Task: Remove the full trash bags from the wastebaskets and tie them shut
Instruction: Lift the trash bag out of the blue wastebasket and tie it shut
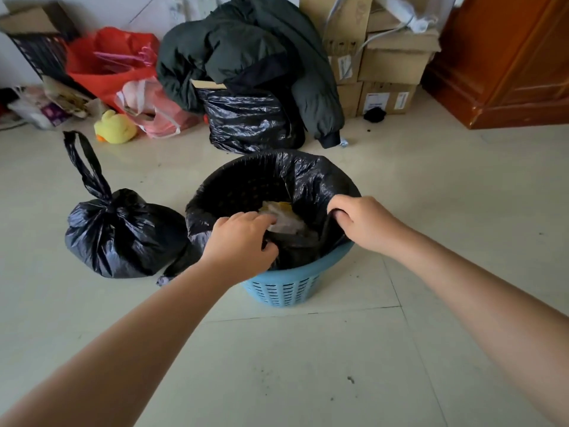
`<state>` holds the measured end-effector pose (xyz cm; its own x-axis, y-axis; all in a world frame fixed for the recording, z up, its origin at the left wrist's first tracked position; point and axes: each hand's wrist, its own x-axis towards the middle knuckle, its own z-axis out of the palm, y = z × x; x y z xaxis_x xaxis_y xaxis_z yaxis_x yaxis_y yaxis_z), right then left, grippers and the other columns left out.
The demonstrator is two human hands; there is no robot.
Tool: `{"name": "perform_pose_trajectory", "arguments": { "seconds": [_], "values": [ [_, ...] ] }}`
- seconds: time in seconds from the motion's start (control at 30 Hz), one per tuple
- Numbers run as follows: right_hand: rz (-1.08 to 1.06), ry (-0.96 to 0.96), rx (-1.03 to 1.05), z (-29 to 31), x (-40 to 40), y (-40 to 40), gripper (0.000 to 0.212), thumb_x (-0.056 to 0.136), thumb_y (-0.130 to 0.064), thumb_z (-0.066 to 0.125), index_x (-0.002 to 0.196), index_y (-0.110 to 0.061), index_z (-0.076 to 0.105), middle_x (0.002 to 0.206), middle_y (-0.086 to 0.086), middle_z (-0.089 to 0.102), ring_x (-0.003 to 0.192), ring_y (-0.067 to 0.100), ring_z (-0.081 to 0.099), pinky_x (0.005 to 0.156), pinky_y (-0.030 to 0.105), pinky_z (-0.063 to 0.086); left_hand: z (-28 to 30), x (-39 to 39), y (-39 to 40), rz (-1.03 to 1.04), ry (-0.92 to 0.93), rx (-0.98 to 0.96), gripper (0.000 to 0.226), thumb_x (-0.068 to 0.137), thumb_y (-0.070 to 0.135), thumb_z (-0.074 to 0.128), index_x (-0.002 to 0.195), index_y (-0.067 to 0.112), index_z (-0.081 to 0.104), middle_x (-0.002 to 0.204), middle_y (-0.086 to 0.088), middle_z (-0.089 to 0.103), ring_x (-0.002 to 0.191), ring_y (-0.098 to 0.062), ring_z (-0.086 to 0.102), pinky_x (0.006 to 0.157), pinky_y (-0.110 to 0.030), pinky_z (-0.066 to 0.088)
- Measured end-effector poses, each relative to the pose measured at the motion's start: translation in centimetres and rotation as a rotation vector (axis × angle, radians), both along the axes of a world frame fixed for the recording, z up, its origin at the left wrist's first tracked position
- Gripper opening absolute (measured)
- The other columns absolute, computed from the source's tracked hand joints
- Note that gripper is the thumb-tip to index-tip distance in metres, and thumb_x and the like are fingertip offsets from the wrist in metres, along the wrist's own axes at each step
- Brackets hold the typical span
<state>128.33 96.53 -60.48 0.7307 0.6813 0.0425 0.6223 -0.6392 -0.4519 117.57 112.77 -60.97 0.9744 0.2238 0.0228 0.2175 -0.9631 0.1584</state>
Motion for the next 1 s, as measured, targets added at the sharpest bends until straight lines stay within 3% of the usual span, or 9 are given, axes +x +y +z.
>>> {"name": "perform_pose_trajectory", "arguments": {
  "seconds": [0.1, 0.2, 0.3, 0.37, 0.53, 0.7, 0.8, 0.9, 1.0],
  "values": [
    [0.116, 0.133, -0.049, 1.1, -1.0, -0.1, 0.023, 0.094, -0.009, 0.039, 0.102, -0.007, 0.060, 0.084, 0.003, 0.054, 0.078, 0.017, 0.046, 0.065, 0.023, 0.028, 0.1, -0.7, 0.6, -0.009, 0.027, 0.038, 0.045, 0.089, 0.026, 0.026, 0.114, 0.011, 0.060, 0.108, -0.009, 0.062, 0.109, -0.028, 0.055, 0.087, -0.034, 0.040],
    [0.208, 0.198, -0.135, 2.3, -1.6, -0.8, 0.005, 0.091, -0.020, 0.051, 0.087, -0.017, 0.053, 0.067, -0.007, 0.046, 0.063, 0.009, 0.042, 0.056, 0.018, 0.031, 0.2, -1.4, 2.5, 0.175, -0.002, -0.051, 0.022, 0.095, 0.014, 0.037, 0.093, 0.002, 0.054, 0.100, -0.017, 0.061, 0.099, -0.034, 0.057, 0.070, -0.033, 0.035],
    [0.228, 0.090, -0.313, 2.3, -0.5, -1.8, 0.013, 0.085, -0.014, 0.059, 0.098, -0.016, 0.060, 0.079, -0.004, 0.048, 0.077, 0.014, 0.048, 0.072, 0.018, 0.041, 0.2, -2.0, 3.2, 0.214, 0.035, -0.060, 0.018, 0.096, 0.016, 0.036, 0.081, 0.008, 0.042, 0.082, -0.012, 0.051, 0.094, -0.036, 0.057, 0.068, -0.031, 0.033],
    [0.138, -0.041, -0.373, 2.0, 1.2, -2.6, 0.020, 0.082, -0.005, 0.056, 0.101, -0.007, 0.063, 0.087, 0.003, 0.044, 0.090, 0.025, 0.052, 0.079, 0.031, 0.043, 0.1, -1.9, 3.3, 0.218, 0.070, -0.043, 0.019, 0.097, 0.019, 0.036, 0.081, 0.009, 0.041, 0.084, -0.014, 0.054, 0.094, -0.036, 0.058, 0.072, -0.034, 0.040],
    [-0.223, -0.186, -0.412, 2.1, 5.2, -4.0, 0.018, 0.086, -0.013, 0.053, 0.088, -0.001, 0.066, 0.084, 0.014, 0.054, 0.086, 0.033, 0.054, 0.068, 0.029, 0.039, 0.9, -1.8, 3.8, 0.015, 0.276, 0.122, 0.033, 0.088, 0.049, 0.047, 0.095, 0.016, 0.045, 0.095, -0.004, 0.056, 0.102, -0.025, 0.056, 0.086, -0.035, 0.043],
    [-0.361, 0.033, -0.138, 3.6, 5.8, -1.7, 0.039, 0.091, -0.009, 0.044, 0.053, -0.005, 0.036, 0.055, 0.010, 0.034, 0.072, 0.026, 0.040, 0.053, 0.031, 0.022, 3.0, -1.2, 4.7, 0.067, 0.210, 0.209, 0.032, 0.086, 0.009, 0.045, 0.118, 0.013, 0.047, 0.117, -0.007, 0.052, 0.116, -0.025, 0.047, 0.091, -0.035, 0.042],
    [-0.258, 0.031, 0.040, 5.6, 5.0, 0.3, 0.029, 0.093, -0.008, 0.039, 0.076, 0.011, 0.053, 0.071, 0.025, 0.051, 0.080, 0.037, 0.048, 0.057, 0.031, 0.023, 5.1, -1.2, 5.5, 0.178, 0.159, 0.321, 0.033, 0.089, 0.006, 0.043, 0.121, 0.013, 0.047, 0.122, -0.008, 0.048, 0.120, -0.027, 0.044, 0.090, -0.035, 0.042],
    [0.024, 0.003, -0.113, 6.7, 3.9, 0.9, 0.029, 0.096, -0.020, 0.041, 0.087, 0.003, 0.057, 0.078, 0.015, 0.058, 0.082, 0.030, 0.054, 0.061, 0.031, 0.029, 7.1, -1.7, 5.7, 0.329, 0.164, 0.376, 0.031, 0.091, 0.003, 0.042, 0.121, 0.008, 0.046, 0.123, -0.012, 0.048, 0.118, -0.030, 0.045, 0.082, -0.035, 0.042],
    [0.126, 0.046, -0.328, 7.9, 3.6, 0.0, 0.036, 0.088, -0.038, 0.054, 0.109, -0.010, 0.061, 0.098, 0.007, 0.062, 0.088, 0.023, 0.055, 0.066, 0.027, 0.039, 7.8, -1.6, 6.4, 0.481, 0.169, 0.194, 0.029, 0.093, 0.003, 0.038, 0.119, 0.004, 0.050, 0.116, -0.016, 0.055, 0.106, -0.034, 0.054, 0.071, -0.035, 0.039]
  ]
}}
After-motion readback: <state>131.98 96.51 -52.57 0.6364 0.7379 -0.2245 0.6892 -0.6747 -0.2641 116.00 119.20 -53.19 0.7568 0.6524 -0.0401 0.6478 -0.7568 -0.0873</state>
